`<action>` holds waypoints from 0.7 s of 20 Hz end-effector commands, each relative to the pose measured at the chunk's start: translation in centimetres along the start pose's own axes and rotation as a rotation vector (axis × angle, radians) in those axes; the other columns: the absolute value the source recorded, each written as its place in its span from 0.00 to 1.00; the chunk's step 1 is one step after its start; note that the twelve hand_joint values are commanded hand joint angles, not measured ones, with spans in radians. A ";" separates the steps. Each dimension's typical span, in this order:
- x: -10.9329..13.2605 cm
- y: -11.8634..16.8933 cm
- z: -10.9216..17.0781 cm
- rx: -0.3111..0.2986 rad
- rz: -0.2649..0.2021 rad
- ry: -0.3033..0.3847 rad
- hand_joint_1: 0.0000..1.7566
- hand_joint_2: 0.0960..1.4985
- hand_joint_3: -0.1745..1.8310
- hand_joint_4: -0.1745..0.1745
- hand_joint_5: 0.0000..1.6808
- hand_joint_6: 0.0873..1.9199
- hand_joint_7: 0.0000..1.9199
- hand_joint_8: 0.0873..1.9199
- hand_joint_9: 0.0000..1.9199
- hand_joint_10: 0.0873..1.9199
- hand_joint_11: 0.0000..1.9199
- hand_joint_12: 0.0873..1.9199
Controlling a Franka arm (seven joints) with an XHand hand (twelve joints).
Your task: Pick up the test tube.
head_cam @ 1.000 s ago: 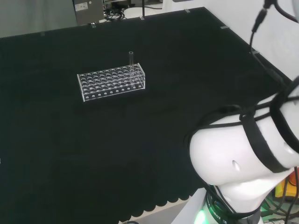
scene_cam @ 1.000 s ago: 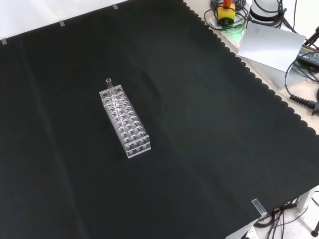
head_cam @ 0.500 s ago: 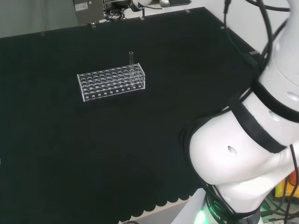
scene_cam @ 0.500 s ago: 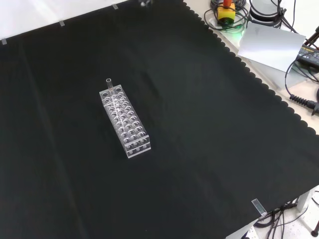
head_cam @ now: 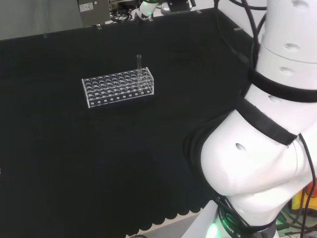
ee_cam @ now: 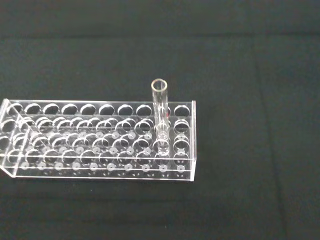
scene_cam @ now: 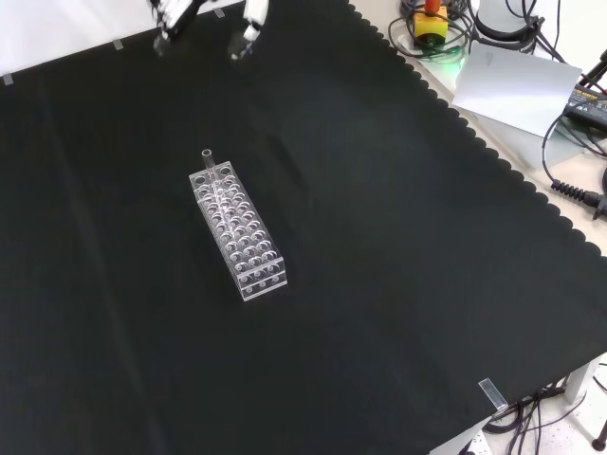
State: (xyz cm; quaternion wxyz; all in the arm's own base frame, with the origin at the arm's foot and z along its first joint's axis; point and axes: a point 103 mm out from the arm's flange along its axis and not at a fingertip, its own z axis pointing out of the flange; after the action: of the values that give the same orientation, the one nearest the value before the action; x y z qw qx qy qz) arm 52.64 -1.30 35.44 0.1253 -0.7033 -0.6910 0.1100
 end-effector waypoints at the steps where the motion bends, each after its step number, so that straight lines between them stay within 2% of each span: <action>1: -0.3 3.8 3.7 0.106 0.003 -0.004 0.42 0.50 0.32 0.14 0.22 0.00 0.22 0.45 0.17 0.46 0.02 0.82; 14: 1.2 6.8 9.0 0.233 -0.005 -0.031 0.44 0.50 0.33 0.10 0.25 0.00 0.25 0.45 0.20 0.45 0.03 0.81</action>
State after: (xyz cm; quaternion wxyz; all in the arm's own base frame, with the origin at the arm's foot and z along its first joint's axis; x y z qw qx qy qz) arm 56.25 -0.77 26.35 0.1816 -0.6867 -0.6803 0.1807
